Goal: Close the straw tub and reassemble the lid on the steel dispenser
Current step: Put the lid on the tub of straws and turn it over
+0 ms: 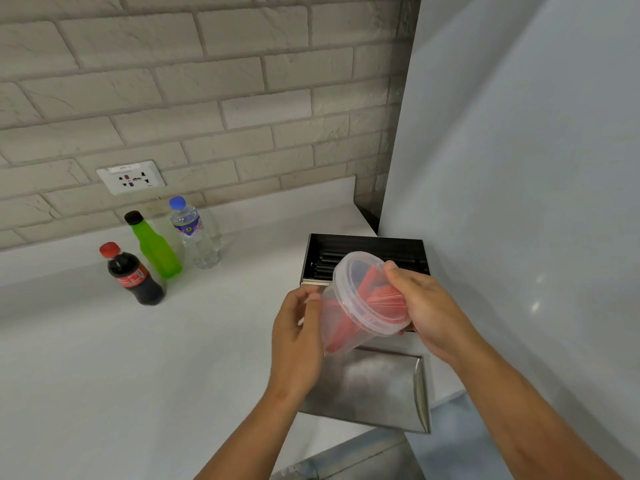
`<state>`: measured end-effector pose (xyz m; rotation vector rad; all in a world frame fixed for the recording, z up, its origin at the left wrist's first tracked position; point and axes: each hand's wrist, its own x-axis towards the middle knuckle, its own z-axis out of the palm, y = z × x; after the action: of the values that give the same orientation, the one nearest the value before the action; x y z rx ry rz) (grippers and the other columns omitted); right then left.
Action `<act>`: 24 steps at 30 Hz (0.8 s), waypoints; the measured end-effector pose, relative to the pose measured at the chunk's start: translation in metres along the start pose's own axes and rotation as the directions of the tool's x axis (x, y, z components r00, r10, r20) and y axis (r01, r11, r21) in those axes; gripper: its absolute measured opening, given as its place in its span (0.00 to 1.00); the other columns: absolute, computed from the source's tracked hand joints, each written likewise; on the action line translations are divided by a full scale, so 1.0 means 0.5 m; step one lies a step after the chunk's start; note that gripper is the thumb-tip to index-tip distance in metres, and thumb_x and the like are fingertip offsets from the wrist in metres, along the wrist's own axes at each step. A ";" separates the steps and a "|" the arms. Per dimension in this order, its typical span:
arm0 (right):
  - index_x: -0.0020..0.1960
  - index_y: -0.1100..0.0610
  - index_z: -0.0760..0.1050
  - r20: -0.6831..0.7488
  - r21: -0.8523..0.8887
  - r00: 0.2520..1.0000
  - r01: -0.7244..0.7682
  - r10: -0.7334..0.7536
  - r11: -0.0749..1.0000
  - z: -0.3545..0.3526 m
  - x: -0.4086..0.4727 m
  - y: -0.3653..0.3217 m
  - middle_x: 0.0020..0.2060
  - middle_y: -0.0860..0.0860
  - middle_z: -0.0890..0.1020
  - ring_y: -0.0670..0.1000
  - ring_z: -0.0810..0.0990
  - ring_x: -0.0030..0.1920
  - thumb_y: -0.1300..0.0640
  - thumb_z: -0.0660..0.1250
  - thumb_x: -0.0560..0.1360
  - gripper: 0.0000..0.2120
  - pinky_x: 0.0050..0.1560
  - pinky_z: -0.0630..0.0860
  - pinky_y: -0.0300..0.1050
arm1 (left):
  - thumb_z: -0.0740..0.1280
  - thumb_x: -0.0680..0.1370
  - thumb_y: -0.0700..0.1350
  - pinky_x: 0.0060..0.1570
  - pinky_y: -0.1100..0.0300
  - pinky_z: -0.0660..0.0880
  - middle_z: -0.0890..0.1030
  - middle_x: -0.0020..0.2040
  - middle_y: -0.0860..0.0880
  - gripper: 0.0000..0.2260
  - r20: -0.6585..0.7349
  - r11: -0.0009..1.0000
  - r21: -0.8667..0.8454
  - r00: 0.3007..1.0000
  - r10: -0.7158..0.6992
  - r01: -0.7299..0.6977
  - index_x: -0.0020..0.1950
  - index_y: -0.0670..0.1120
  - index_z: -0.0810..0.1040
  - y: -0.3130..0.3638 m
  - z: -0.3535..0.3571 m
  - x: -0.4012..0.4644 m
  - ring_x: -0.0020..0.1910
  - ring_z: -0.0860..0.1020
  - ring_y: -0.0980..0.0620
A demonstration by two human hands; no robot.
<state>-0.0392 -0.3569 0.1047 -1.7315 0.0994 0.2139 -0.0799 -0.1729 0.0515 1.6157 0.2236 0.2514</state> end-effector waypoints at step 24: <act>0.48 0.48 0.81 -0.037 -0.133 0.999 0.015 -0.020 0.991 0.132 -0.041 0.093 0.29 0.43 0.82 0.42 0.79 0.27 0.45 0.57 0.85 0.16 0.29 0.76 0.34 | 0.60 0.87 0.49 0.29 0.72 0.74 0.83 0.35 0.64 0.12 0.145 0.981 0.145 0.978 -0.151 0.130 0.55 0.57 0.84 -0.013 -0.110 0.009 0.32 0.81 0.65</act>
<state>-0.0738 -0.3012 0.0533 -1.8690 0.0999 0.1771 -0.0917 -0.1189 0.0479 1.7363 0.2377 0.0006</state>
